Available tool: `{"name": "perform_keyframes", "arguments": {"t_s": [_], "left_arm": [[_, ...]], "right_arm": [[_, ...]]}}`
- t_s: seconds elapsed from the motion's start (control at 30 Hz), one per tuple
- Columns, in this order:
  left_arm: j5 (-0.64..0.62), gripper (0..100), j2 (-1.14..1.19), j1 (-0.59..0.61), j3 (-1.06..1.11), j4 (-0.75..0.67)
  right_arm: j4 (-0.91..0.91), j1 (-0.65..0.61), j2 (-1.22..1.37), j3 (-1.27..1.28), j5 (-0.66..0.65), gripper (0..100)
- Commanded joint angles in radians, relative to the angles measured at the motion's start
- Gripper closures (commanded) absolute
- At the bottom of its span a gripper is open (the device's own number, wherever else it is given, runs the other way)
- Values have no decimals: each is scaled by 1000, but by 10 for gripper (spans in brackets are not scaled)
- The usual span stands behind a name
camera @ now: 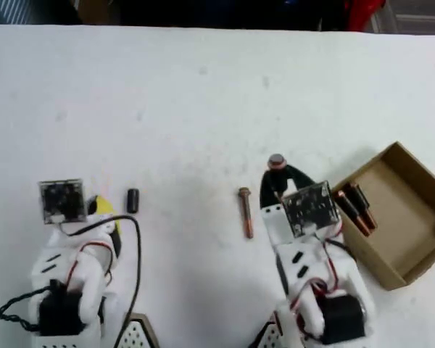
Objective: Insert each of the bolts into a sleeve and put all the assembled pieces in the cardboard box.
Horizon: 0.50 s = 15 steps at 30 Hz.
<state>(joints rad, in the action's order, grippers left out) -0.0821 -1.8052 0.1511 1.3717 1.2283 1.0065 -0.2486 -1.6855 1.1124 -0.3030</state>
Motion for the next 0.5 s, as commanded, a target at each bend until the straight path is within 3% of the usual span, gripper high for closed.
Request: {"name": "perform_keyframes", "arguments": {"t_s": [0.0,0.47], "left_arm": [[41,978,-15,10,60,5],[43,978,-15,4,238,5]], "right_arm": [[81,36,2,-186,-44,982],[170,318,694,-589,-101,981]]}}
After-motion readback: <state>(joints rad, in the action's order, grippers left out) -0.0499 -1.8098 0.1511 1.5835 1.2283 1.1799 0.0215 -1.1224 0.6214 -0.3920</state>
